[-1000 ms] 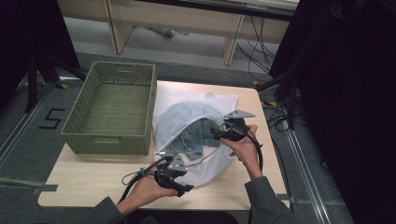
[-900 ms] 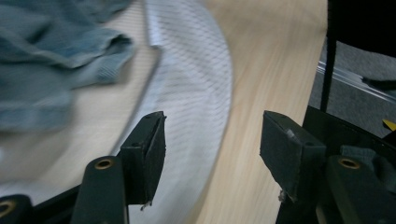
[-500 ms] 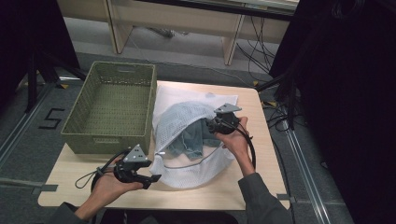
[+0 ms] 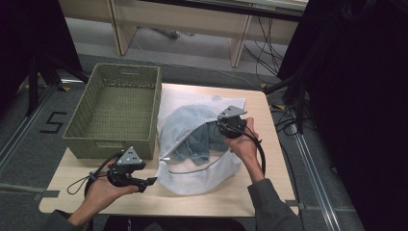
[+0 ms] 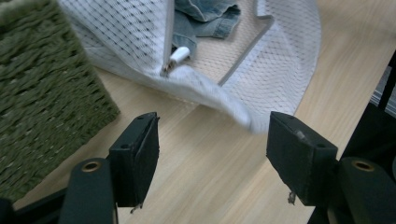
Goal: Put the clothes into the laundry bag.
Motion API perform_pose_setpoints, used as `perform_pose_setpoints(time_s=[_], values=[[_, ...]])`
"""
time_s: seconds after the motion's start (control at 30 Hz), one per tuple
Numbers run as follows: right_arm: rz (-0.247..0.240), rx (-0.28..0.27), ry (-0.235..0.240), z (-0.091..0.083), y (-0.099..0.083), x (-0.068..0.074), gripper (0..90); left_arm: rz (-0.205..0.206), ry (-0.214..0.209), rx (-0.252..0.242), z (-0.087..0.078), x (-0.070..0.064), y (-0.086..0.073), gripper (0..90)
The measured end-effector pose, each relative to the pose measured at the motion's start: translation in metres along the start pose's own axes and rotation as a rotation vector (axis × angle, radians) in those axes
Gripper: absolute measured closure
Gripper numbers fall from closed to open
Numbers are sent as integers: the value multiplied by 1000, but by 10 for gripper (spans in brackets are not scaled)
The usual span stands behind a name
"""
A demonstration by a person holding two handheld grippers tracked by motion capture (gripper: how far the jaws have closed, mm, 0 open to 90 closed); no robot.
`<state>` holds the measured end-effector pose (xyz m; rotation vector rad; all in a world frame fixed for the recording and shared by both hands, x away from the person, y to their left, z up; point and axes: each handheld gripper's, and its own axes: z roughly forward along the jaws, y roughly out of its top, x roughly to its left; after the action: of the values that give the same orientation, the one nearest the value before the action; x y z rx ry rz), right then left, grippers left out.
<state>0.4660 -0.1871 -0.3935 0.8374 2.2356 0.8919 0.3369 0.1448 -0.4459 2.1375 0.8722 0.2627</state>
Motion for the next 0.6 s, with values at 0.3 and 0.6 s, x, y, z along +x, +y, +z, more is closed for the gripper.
perform_pose_setpoints(time_s=[0.3, 0.6], values=[[-117, 48, 87, -41, -13, 33, 892, -4, 23, 5, -6, 7, -5, 333], [-175, 269, 177, -12, -76, 63, 888, -9, 29, 20, -4, 5, -6, 330]])
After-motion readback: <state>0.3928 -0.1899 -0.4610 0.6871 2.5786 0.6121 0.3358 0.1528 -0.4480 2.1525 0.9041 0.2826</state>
